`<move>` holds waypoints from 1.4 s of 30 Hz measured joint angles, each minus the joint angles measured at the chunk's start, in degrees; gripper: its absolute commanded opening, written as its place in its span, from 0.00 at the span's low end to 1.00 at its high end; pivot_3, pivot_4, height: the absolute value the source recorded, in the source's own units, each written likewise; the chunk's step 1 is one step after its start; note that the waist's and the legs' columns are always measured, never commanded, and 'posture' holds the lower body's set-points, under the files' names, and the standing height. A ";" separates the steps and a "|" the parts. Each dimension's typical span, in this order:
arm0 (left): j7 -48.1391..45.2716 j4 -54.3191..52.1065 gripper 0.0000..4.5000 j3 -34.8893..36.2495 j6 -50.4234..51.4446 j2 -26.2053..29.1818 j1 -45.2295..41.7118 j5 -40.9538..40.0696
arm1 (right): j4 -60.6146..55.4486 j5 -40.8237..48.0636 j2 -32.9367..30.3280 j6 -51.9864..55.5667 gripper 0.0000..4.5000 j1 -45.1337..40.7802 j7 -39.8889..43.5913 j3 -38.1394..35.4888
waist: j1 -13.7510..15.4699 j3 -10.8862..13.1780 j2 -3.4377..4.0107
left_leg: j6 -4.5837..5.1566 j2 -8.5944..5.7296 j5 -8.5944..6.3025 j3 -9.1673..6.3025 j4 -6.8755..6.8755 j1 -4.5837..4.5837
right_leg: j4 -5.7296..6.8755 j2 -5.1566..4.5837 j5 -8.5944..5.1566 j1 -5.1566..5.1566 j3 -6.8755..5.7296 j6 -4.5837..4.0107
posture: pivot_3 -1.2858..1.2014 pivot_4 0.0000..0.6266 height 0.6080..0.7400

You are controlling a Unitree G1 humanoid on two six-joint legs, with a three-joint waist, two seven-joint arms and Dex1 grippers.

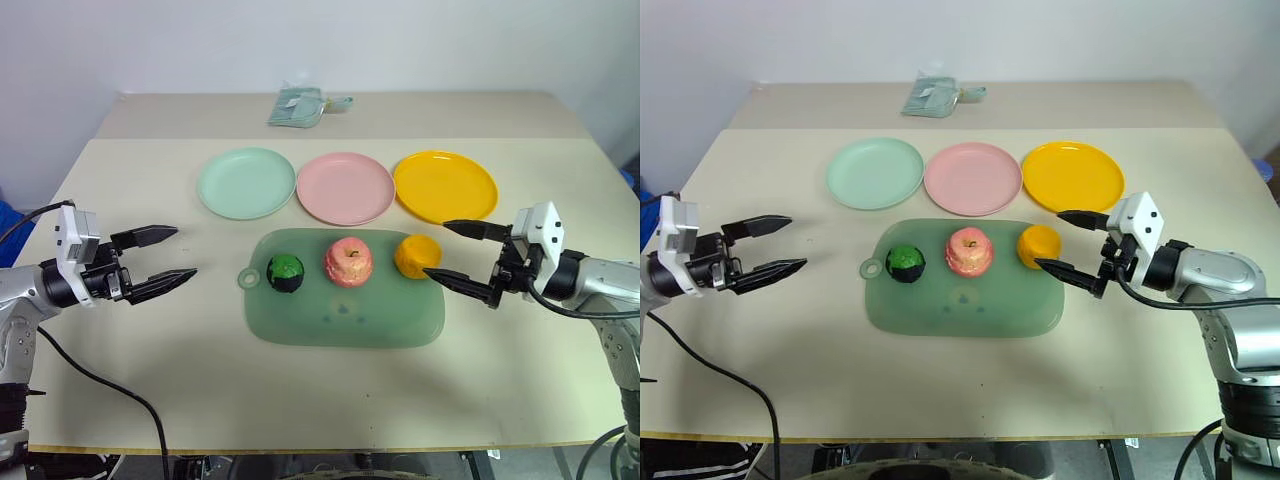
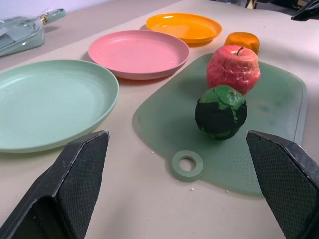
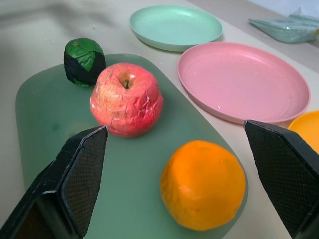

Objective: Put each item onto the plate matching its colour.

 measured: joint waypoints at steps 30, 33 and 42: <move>4.39 -3.84 1.00 -13.59 2.23 -10.06 -8.30 1.32 | 1.90 -0.17 1.69 0.73 0.99 -6.33 -2.00 4.06 | -0.08 -0.01 0.00 | 0.00 -0.02 0.01 0.00 0.03 0.00 | 0.01 0.04 0.02 0.02 0.00 0.03 | 0.52 0.24 0.92; 1.55 -0.59 1.00 -16.69 1.55 -10.75 -11.15 2.64 | 1.39 -0.17 1.65 0.69 0.99 -5.02 -2.22 3.72 | 0.00 -0.01 0.00 | -0.02 -0.02 0.02 0.00 0.05 0.00 | 0.02 0.05 0.02 0.03 -0.01 0.03 | 0.52 0.24 0.92; 0.51 10.43 1.00 -23.53 -11.48 -16.97 -14.99 13.37 | -0.13 -0.19 1.57 0.13 0.99 -3.05 -3.04 2.57 | 0.06 -0.01 -0.01 | 0.00 -0.03 0.02 0.00 0.08 -0.01 | 0.02 0.04 0.02 0.04 -0.01 0.04 | 0.52 0.24 0.92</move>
